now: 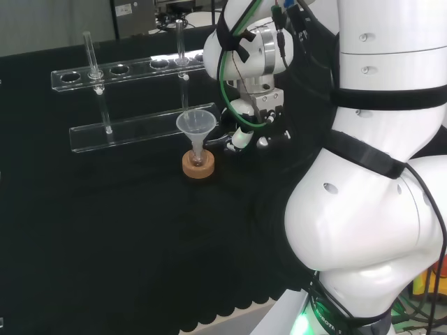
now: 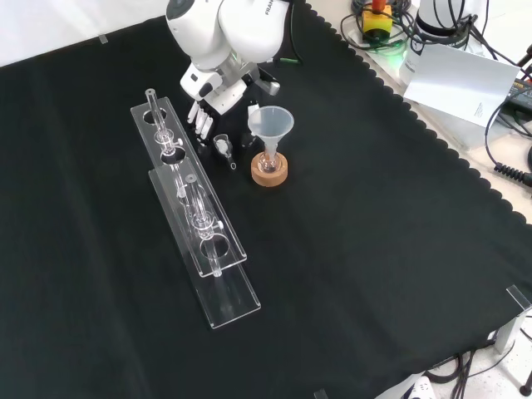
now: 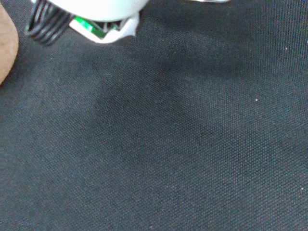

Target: Pick up the weighing funnel.

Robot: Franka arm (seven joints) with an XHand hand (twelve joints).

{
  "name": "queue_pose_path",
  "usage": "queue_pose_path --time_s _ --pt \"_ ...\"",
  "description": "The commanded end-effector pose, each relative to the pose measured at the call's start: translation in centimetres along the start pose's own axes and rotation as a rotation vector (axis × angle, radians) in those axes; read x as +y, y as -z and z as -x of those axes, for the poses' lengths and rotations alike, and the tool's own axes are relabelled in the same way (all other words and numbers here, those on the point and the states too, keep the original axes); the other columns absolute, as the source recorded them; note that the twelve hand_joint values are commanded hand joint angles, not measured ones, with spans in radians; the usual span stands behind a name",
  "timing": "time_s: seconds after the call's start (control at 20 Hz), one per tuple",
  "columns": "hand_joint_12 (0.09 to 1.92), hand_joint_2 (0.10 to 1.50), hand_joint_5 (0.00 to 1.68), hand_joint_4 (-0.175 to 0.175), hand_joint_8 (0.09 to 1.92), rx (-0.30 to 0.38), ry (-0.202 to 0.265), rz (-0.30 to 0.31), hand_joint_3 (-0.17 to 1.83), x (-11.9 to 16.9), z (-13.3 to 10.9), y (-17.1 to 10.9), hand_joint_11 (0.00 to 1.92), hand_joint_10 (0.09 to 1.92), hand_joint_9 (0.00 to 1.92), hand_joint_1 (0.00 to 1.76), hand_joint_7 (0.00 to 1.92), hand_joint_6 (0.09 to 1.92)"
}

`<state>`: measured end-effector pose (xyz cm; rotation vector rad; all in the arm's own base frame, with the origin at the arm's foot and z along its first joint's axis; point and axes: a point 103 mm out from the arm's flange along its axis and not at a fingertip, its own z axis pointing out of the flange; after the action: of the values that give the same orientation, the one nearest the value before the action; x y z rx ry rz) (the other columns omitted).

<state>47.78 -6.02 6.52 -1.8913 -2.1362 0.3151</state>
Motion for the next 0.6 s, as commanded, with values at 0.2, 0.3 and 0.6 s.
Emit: queue_pose_path --time_s 0.2,0.3,0.6 --pt "1.27 0.58 0.49 -0.044 0.71 -0.023 -0.018 0.01 0.71 0.33 -0.26 -0.22 0.47 0.54 0.76 0.96 0.56 0.56" --pt "1.28 0.58 0.49 -0.042 0.71 -0.023 -0.019 0.01 0.71 0.35 -0.27 -0.23 0.47 0.54 0.77 0.97 0.57 0.58" --pt "1.27 0.59 0.5 -0.039 0.72 -0.023 -0.022 0.01 0.71 0.41 -0.26 -0.23 0.48 0.54 0.79 0.97 0.6 0.64"
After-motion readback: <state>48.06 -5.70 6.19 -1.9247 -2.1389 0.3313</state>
